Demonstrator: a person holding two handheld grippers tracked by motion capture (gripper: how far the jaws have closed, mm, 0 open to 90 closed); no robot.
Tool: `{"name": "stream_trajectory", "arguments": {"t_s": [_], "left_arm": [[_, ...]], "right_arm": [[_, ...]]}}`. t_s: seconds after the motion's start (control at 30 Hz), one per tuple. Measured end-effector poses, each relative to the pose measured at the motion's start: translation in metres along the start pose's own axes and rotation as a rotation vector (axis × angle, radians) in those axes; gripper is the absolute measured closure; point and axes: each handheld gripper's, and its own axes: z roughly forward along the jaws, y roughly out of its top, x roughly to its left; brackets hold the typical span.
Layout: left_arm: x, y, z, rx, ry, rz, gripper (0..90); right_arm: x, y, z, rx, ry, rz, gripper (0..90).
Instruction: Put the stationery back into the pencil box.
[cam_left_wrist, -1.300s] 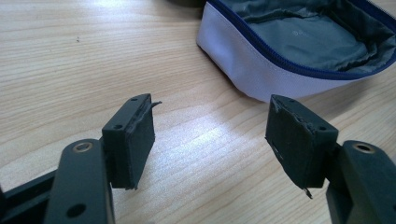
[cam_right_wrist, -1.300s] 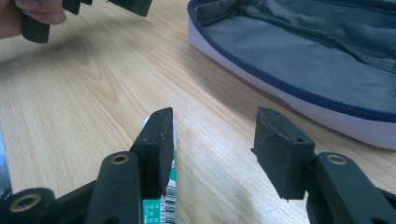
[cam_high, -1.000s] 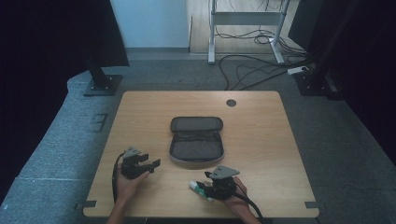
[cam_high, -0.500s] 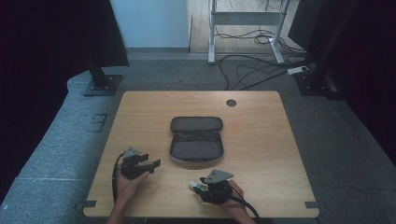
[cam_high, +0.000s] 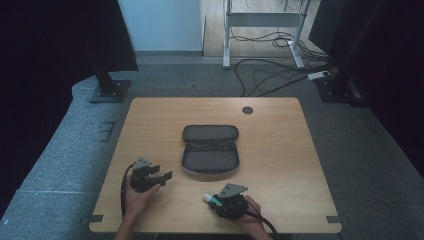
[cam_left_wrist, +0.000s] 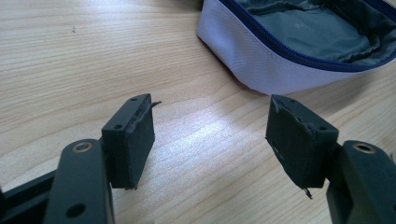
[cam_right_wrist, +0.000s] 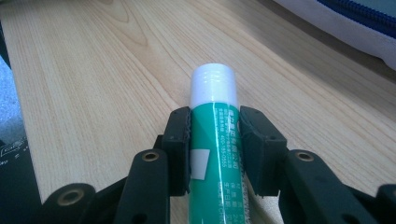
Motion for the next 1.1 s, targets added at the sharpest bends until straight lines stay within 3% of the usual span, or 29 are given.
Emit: {"name": "stream_trajectory", "arguments": {"t_s": [0.3, 1.1], "left_arm": [[0.001, 0.000, 0.000, 0.003, 0.003, 0.000, 32.7], [0.000, -0.001, 0.001, 0.008, -0.008, -0.007, 32.7]], "right_arm": [[-0.004, 0.000, -0.002, 0.005, -0.008, 0.002, 65.0], [-0.018, 0.022, -0.037, -0.130, -0.046, 0.016, 65.1]]}}
